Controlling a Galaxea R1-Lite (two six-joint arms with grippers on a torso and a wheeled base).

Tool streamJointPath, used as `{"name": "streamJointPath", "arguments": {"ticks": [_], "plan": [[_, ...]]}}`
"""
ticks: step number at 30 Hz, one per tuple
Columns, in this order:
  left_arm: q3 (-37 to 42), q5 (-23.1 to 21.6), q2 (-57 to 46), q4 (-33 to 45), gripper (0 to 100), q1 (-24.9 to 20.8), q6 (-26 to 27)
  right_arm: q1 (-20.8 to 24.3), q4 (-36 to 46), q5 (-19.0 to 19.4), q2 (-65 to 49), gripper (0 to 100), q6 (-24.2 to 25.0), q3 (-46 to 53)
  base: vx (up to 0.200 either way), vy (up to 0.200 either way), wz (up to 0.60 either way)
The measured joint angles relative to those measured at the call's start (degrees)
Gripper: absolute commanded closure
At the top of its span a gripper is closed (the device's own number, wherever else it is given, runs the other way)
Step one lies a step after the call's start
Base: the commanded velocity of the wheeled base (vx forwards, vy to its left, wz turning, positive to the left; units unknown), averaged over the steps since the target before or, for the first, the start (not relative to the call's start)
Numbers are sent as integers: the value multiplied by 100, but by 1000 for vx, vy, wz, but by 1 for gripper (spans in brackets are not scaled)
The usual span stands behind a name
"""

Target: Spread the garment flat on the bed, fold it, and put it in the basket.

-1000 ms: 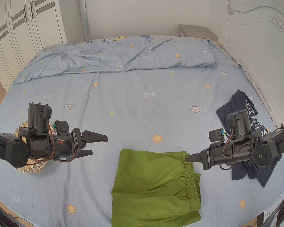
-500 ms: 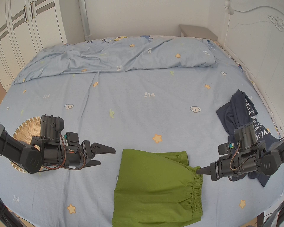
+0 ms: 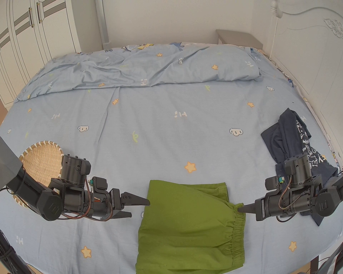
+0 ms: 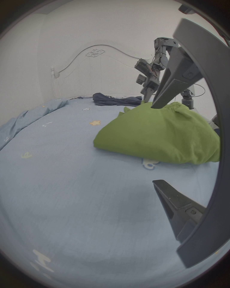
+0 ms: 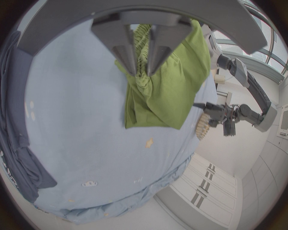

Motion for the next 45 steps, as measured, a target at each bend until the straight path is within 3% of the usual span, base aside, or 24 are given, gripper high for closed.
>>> {"name": "streamJointPath", "arguments": {"ticks": [8,13,29,38,39,45], "plan": [[183,-284,140,0,0,-5,663,2,-714,13,2,0,323,145,0,0,0],[260,-304,284,-2,0,-68,758,-76,-747,17,-56,0,343,193,0,0,0],[456,-310,499,-16,0,-1133,639,-483,-745,59,-640,0,597,278,0,0,0],[428,-295,772,-820,0,-1320,187,-518,-745,59,-723,0,596,286,0,0,0],[425,-282,811,-974,100,-1340,101,-518,-742,59,-728,0,597,284,0,0,0],[419,-216,1000,-1404,100,-1477,-312,-518,-742,59,-730,0,616,254,0,0,0]]}}
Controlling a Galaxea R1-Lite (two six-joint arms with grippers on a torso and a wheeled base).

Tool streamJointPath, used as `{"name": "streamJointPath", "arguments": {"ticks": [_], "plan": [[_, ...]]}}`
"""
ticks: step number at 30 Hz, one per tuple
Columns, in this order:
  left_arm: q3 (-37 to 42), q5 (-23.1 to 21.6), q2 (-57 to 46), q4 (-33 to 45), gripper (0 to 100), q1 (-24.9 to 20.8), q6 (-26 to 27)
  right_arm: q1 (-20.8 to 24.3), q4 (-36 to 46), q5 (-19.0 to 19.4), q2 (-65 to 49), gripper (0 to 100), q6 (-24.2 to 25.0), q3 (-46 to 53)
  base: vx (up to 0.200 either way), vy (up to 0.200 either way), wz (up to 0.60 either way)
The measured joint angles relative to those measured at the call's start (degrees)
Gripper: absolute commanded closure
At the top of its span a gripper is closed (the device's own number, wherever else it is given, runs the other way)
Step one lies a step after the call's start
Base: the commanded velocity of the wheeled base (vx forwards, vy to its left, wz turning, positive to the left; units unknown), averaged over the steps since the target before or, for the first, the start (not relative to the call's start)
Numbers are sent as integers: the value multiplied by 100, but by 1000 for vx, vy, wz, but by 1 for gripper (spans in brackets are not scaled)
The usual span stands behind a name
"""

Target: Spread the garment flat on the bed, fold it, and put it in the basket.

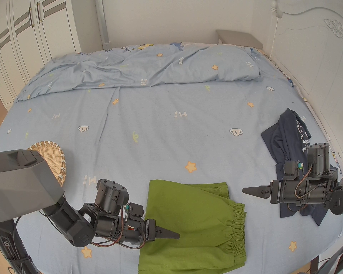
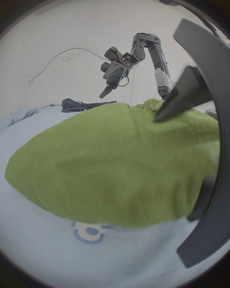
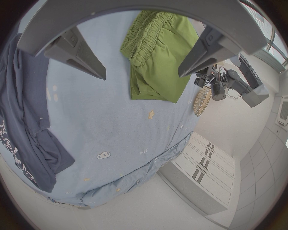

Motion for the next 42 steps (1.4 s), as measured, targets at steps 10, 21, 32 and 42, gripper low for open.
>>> {"name": "streamJointPath", "arguments": {"ticks": [10,21,32,42], "plan": [[-226,-33,-208,447,100,212,-189,-54,380,10,-1,0,452,-651,0,0,0],[-1263,-173,-1113,2119,100,916,-196,-127,1019,119,16,0,494,-1208,0,18,0],[-2092,-290,-1666,3657,100,1235,191,-91,1224,128,-67,0,501,-1254,0,200,0],[-2131,-310,-2026,3745,100,1189,217,-80,1235,126,-177,0,510,-1241,0,200,0]]}}
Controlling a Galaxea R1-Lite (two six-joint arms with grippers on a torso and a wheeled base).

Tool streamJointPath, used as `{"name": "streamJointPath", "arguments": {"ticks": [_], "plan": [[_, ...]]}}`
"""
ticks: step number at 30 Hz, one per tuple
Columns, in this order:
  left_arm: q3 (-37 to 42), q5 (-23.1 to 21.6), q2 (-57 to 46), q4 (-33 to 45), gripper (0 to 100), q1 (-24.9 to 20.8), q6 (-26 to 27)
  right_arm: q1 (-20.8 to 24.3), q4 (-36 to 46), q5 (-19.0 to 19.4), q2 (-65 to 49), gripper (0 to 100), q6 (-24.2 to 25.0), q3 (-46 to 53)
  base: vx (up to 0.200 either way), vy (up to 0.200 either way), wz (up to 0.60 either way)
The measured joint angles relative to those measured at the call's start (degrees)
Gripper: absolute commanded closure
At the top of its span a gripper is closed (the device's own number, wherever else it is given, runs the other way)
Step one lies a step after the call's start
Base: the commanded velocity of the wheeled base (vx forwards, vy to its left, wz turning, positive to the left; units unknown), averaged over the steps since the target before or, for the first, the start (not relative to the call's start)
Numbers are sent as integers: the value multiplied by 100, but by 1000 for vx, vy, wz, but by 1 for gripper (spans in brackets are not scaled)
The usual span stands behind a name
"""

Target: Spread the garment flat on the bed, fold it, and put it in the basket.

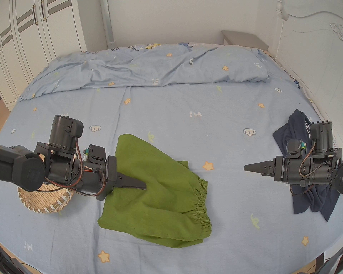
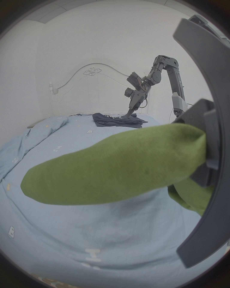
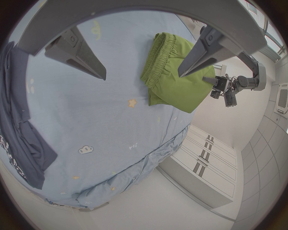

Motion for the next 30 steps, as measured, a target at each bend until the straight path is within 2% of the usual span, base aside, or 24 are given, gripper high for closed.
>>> {"name": "streamJointPath", "arguments": {"ticks": [11,18,30], "plan": [[98,0,-60,-9,100,-177,40,0,2,0,-33,0,0,4,0,200,0],[268,6,-104,-11,100,-408,328,2,0,0,-46,0,-2,2,0,0,0],[323,20,-708,66,100,-544,424,2,0,0,-89,0,5,4,0,0,0]]}}
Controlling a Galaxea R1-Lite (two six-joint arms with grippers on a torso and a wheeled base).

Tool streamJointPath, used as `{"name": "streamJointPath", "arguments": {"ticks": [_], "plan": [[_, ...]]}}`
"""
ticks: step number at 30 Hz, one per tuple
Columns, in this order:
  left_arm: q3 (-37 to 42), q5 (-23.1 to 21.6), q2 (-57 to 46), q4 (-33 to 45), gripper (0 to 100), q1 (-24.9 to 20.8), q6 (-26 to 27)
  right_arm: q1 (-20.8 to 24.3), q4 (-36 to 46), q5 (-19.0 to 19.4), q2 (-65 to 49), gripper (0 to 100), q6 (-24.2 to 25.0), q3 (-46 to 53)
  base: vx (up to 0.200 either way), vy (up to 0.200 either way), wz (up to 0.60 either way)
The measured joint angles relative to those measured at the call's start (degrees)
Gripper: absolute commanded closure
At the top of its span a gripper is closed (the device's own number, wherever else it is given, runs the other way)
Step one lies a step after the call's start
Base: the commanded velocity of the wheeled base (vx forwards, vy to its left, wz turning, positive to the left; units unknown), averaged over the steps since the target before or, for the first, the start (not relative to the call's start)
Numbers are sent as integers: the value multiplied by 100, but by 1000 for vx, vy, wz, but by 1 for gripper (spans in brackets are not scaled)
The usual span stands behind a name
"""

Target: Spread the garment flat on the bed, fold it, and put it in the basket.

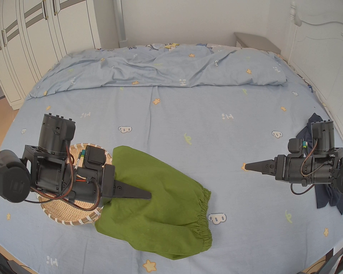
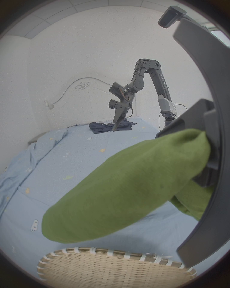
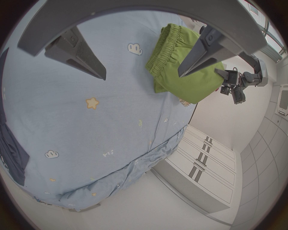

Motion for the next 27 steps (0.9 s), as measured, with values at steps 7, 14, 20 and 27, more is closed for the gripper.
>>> {"name": "streamJointPath", "arguments": {"ticks": [7,14,20,27], "plan": [[-538,7,-295,749,100,222,728,-2,-6,-13,-41,0,4,-1,0,0,0],[-1229,-2,-369,970,100,1184,1245,-17,-22,-33,-60,0,11,-6,0,0,0],[-1524,-22,-391,419,100,1862,1207,-11,-35,-39,-63,0,11,-12,0,0,0],[-1420,-52,-466,-958,100,2408,519,-7,-49,-44,-74,0,11,-6,0,0,0]]}}
